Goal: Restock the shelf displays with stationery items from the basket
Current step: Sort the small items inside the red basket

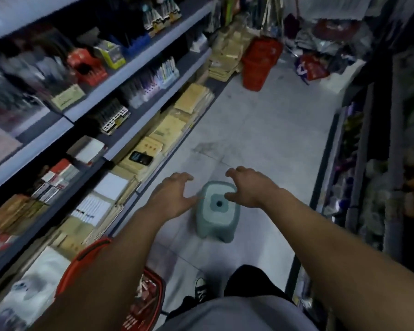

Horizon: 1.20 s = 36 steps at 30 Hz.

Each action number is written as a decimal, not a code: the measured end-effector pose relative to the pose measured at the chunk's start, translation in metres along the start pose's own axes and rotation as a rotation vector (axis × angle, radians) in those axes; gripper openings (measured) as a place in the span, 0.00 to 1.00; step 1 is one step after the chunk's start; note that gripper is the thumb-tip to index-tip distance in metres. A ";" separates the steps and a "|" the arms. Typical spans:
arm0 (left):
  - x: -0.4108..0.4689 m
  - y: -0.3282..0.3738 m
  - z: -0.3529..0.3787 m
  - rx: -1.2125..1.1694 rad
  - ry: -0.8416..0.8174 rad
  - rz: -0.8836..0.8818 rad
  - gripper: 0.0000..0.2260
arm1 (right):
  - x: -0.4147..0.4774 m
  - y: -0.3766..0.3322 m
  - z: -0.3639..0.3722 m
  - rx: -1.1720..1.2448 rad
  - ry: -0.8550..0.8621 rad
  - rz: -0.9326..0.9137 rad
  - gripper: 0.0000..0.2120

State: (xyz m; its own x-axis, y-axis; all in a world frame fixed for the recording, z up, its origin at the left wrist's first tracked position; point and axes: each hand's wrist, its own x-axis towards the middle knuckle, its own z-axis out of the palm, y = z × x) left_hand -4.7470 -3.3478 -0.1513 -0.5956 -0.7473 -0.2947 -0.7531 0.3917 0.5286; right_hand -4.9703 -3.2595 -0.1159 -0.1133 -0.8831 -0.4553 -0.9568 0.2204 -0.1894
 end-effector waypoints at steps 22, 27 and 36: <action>-0.234 -0.169 -0.007 -0.356 0.607 -1.193 0.34 | 0.150 -0.408 0.055 -0.631 -0.358 -1.215 0.31; -0.285 -0.175 0.027 -0.470 0.657 -1.364 0.35 | 0.118 -0.463 0.112 -0.755 -0.453 -1.400 0.33; -0.289 -0.175 0.096 -0.644 0.788 -1.696 0.30 | 0.110 -0.511 0.204 -0.992 -0.603 -1.697 0.32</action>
State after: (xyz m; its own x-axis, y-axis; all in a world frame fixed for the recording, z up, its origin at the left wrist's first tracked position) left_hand -4.4701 -3.1494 -0.2350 0.8702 -0.1814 -0.4582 -0.0129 -0.9379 0.3468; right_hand -4.4390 -3.3849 -0.2463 0.7399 0.3447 -0.5777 0.2001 -0.9326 -0.3003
